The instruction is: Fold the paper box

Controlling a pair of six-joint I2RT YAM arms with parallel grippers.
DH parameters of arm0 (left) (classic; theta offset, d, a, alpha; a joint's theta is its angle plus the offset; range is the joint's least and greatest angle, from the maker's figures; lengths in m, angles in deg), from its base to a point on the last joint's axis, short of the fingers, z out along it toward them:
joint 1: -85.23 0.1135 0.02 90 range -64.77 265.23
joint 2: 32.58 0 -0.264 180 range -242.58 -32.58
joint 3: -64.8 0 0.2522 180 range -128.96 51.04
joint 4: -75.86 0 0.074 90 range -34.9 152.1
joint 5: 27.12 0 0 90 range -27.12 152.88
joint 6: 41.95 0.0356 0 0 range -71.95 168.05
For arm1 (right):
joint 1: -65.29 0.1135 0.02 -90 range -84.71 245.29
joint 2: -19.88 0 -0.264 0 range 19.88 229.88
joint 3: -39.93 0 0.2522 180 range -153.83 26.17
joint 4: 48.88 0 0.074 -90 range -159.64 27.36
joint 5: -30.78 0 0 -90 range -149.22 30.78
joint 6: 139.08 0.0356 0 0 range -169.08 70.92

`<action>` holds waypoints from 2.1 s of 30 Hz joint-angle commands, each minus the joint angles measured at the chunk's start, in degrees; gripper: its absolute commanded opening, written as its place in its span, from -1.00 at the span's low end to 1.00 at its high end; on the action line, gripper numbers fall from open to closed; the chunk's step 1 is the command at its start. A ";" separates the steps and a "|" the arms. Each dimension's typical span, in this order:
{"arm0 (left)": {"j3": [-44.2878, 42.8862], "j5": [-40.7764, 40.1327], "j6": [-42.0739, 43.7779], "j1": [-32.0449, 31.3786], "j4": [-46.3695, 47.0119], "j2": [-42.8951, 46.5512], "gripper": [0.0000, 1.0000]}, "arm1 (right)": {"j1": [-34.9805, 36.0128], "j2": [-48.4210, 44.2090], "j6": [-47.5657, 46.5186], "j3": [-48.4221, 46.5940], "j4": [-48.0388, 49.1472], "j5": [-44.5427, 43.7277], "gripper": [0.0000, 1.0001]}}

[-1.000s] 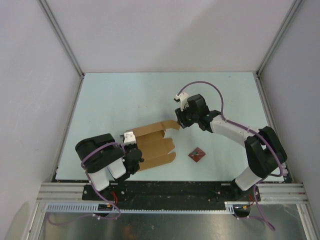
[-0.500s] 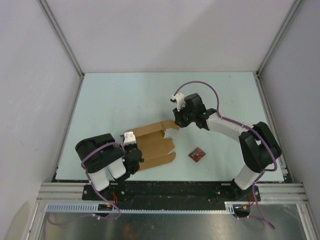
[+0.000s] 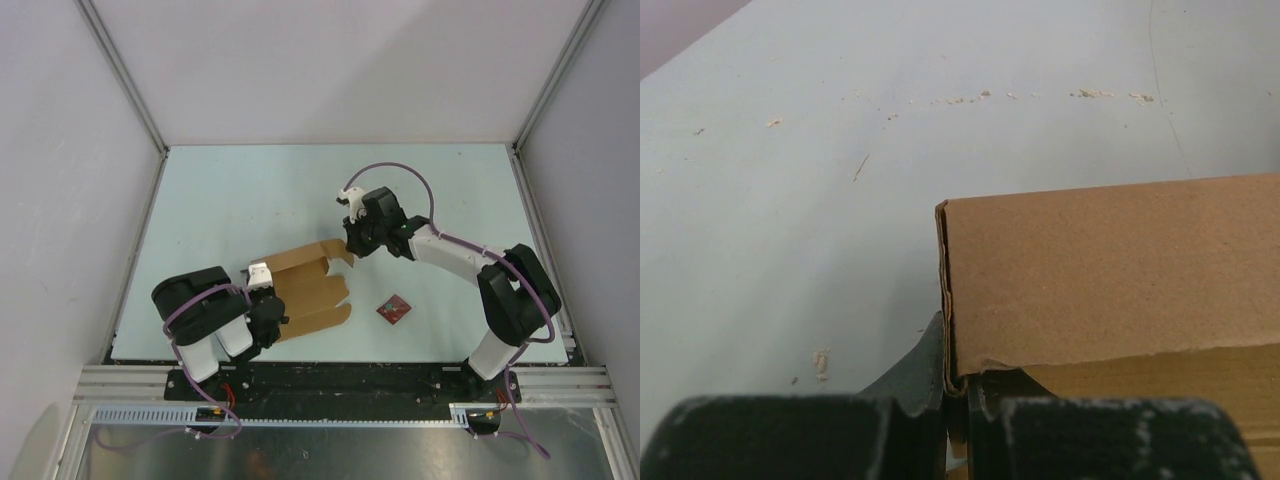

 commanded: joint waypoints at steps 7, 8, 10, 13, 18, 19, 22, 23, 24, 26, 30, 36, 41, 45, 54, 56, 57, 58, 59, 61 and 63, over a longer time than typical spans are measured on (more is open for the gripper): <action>-1.23 -3.71 1.14 -1.50 18.39 -1.18 -1.00 | 2.44 -2.34 9.01 -4.41 -2.59 -0.30 -1.00; -1.23 -3.80 1.23 -1.50 18.39 -1.10 -1.00 | 2.62 -2.34 9.53 -4.58 -2.68 -0.03 -1.00; -1.32 -4.06 1.49 -1.68 18.39 -1.18 -1.00 | 2.79 -2.34 10.68 -4.85 -3.12 0.23 -1.00; -1.40 -4.24 1.58 -1.68 18.39 -1.18 -1.00 | 3.50 -2.51 11.65 -4.94 -3.30 0.58 -1.00; -1.49 -4.59 1.58 -1.86 18.39 -1.53 -1.00 | 4.29 -2.78 12.79 -5.20 -3.82 0.67 -1.00; -1.58 -4.59 1.58 -2.03 18.39 -1.45 -1.00 | 4.46 -2.78 13.14 -5.20 -3.91 0.76 -1.00; -1.67 -4.59 1.58 -2.03 18.39 -1.62 -0.99 | 4.90 -2.95 13.75 -5.29 -4.00 0.85 -1.00; -1.76 -4.59 1.58 -2.03 18.39 -1.71 -1.00 | 4.99 -2.95 13.76 -5.38 -4.26 0.85 -1.00; -1.76 -4.59 1.58 -2.12 18.39 -1.62 -1.00 | 5.08 -2.87 13.58 -5.55 -4.61 0.85 -1.00; -1.84 -4.68 1.49 -2.12 18.39 -1.71 -1.00 | 5.34 -2.87 12.36 -5.73 -5.05 -0.02 -1.00; -1.76 -4.76 1.58 -2.21 18.39 -1.62 -1.00 | 5.34 -2.17 10.68 -6.60 -6.81 -4.59 -1.00; -1.76 -4.94 1.58 -2.21 18.39 -1.71 -1.00 | 4.82 -1.90 9.98 -6.96 -6.20 -5.57 -0.97; -1.67 -5.12 1.76 -2.29 18.39 -1.62 -1.00 | 4.73 -2.95 11.03 -6.61 -7.51 -8.29 -0.34; -1.58 -5.20 1.76 -2.38 18.39 -1.36 -1.00 | 3.51 -5.85 12.35 -3.72 -5.59 -8.83 -0.31; -1.58 -5.47 1.84 -2.38 18.48 -1.53 -1.00 | 1.47 -10.95 15.25 10.42 8.47 -2.66 0.01; -1.49 -5.12 1.84 -2.38 18.39 -1.71 -1.00 | 2.70 -10.95 15.08 12.02 12.58 -3.19 0.05; -1.58 -5.12 1.84 -2.38 18.39 -1.62 -1.00 | 3.23 -10.60 14.90 12.72 13.57 -4.59 0.07; -1.58 -5.03 1.93 -2.38 18.48 -1.80 -1.00 | 3.67 -10.34 14.73 13.42 14.27 -5.12 0.09; -1.58 -5.03 2.02 -2.38 18.40 -1.62 -1.00 | 4.54 -10.08 14.46 13.69 15.24 -5.65 0.11; -1.49 -5.03 2.46 -2.38 18.48 -1.53 -1.00 | 5.08 -9.20 13.76 13.70 16.03 -6.62 0.15; -1.41 -5.11 2.63 -2.38 18.57 -1.27 -1.00 | 5.87 -8.85 13.41 13.70 17.00 -7.23 0.17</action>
